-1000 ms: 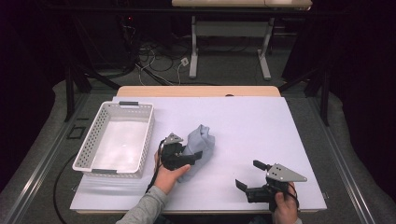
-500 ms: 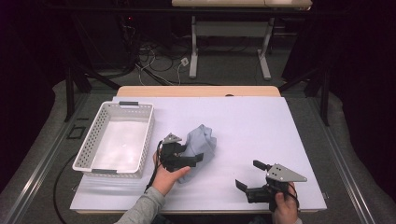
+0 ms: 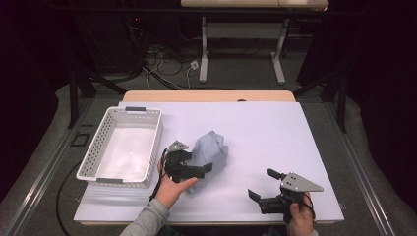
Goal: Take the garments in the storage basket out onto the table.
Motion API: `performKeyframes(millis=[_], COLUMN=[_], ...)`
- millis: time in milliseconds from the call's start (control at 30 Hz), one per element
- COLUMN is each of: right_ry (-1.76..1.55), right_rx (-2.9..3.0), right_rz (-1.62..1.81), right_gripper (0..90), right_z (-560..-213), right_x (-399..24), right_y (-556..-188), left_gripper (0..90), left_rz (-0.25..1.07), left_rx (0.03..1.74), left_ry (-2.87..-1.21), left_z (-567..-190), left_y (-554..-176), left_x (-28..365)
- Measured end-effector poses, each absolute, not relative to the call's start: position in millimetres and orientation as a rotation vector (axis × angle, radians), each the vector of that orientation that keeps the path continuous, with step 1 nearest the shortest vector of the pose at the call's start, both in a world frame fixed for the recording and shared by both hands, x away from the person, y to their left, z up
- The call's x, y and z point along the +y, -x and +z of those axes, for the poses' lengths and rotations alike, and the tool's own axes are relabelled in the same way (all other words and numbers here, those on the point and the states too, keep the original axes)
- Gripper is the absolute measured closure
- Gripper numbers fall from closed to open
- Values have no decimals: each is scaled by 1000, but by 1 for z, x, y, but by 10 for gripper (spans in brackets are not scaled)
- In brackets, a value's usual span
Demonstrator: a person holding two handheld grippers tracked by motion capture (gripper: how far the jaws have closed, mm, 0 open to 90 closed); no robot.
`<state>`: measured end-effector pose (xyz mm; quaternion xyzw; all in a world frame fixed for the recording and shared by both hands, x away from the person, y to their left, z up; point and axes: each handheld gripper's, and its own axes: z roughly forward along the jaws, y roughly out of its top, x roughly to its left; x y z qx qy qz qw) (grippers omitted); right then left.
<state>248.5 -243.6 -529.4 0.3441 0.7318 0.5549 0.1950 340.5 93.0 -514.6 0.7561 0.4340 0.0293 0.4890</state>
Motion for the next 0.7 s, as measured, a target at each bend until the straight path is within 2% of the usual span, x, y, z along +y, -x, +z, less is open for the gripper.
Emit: performKeyframes(millis=[700], right_ry=[-972], right_rx=[2052], right_rz=[1553], right_gripper=[20], right_z=[-530], right_x=[-243], right_y=[-248], left_gripper=[7], left_rz=[110], left_rx=[1004], left_ry=[-1780], left_z=[-491], left_y=[-320], left_x=[131])
